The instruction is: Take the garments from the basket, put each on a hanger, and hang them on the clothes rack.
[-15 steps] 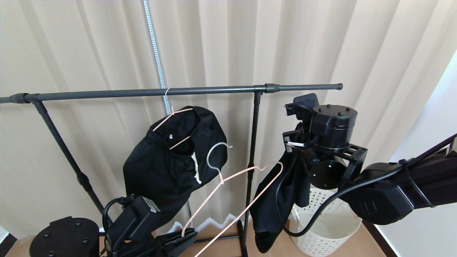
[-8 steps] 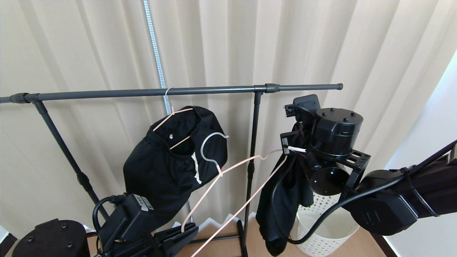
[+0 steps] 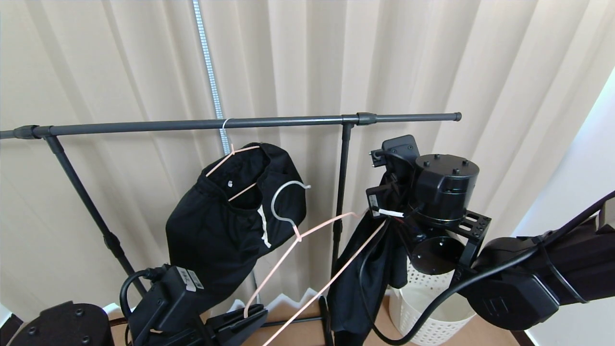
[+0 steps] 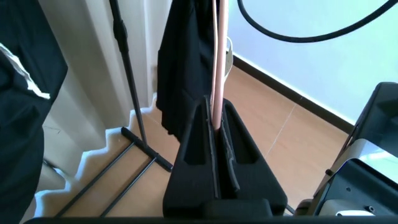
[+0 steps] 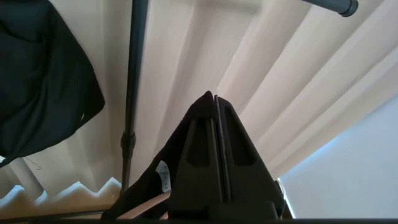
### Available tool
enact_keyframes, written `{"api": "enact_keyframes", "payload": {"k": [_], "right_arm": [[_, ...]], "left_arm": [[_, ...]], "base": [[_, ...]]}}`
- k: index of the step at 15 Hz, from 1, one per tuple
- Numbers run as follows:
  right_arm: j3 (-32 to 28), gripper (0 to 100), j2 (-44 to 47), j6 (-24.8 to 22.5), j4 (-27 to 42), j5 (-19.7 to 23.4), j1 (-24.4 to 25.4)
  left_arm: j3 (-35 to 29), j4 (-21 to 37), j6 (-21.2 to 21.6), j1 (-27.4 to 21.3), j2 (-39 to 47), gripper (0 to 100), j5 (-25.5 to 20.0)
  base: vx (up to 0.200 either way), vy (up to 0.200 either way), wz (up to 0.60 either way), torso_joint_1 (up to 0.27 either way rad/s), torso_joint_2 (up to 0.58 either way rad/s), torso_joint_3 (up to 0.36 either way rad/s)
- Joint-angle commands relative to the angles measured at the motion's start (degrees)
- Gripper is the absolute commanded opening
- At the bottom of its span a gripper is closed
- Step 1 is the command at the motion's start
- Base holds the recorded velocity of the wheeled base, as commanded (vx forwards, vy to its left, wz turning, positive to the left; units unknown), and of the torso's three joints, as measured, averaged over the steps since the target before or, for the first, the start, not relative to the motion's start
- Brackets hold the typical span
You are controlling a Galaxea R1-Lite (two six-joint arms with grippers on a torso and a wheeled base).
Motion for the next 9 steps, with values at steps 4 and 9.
{"api": "enact_keyframes", "payload": {"k": [4,9], "right_arm": [[0.0,0,0.1,-0.2,0.1,0.0,1.3],[1.1,0,0.0,-0.5,0.1,0.3,3.7]], "left_arm": [[-0.3,-1.4,-0.1,0.5,0.8,0,0.2],[-0.7,-1.5,-0.2,2.4,2.3,0,0.2]], "base": [[0.000,0.000,0.00,0.000,0.00,0.000],[0.000,0.000,0.00,0.000,0.00,0.000]]}}
